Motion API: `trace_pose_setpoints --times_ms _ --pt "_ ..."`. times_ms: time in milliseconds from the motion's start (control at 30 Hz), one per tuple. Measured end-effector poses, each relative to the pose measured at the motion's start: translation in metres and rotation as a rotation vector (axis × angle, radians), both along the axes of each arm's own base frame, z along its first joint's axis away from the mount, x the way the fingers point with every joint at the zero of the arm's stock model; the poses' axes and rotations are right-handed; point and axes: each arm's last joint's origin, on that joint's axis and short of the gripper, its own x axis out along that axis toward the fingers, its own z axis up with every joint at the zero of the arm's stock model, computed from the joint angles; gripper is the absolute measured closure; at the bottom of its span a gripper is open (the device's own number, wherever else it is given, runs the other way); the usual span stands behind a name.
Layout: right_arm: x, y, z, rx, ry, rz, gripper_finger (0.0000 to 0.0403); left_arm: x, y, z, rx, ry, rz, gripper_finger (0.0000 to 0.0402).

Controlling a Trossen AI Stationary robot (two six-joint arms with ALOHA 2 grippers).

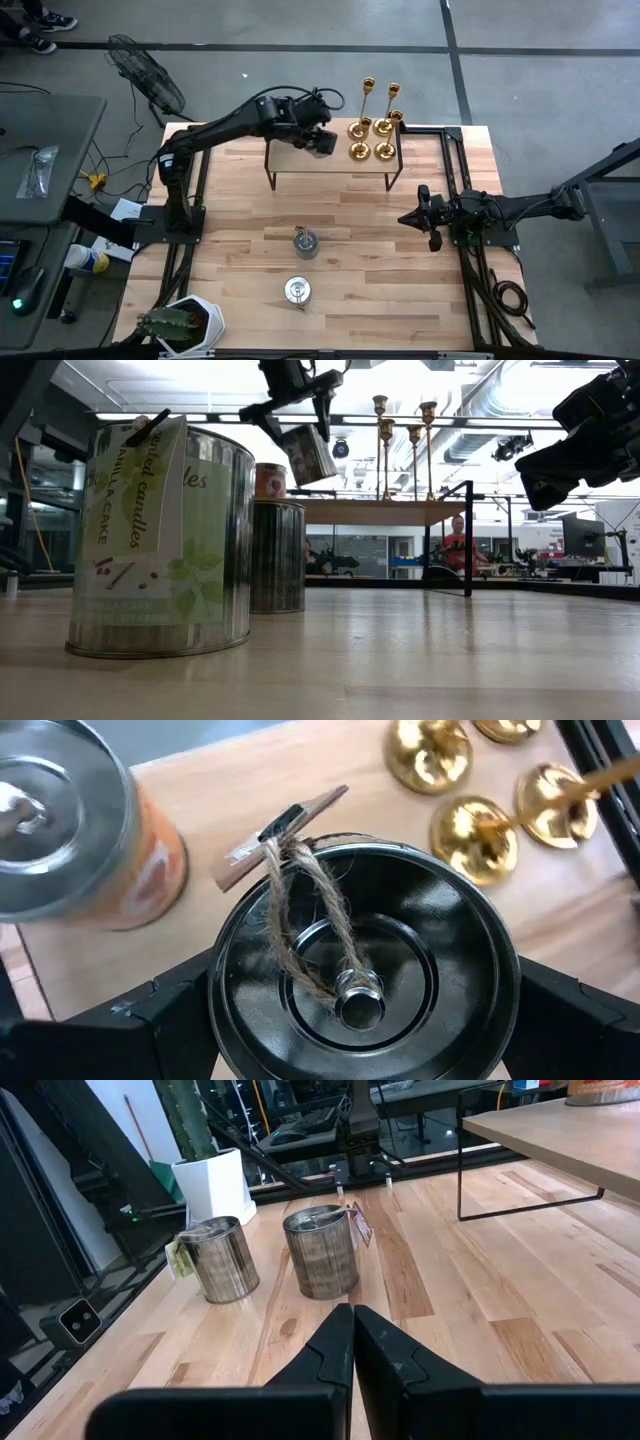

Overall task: Pick & Place candle stick holders
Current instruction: Put the brown scented candle on the shelf

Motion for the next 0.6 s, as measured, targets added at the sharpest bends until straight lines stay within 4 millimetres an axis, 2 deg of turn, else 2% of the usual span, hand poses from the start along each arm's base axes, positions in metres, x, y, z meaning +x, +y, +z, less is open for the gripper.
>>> trace_pose_setpoints --times_ms 333,600 --pt "0.0 0.0 0.0 0.0 0.0 0.0 0.0399 0.009 0.025 -0.009 0.028 -0.046 0.06 0.0048" --pt "0.0 0.0 0.0 0.0 0.0 0.0 0.0399 0.009 0.03 -0.013 0.037 -0.021 0.082 0.0048"
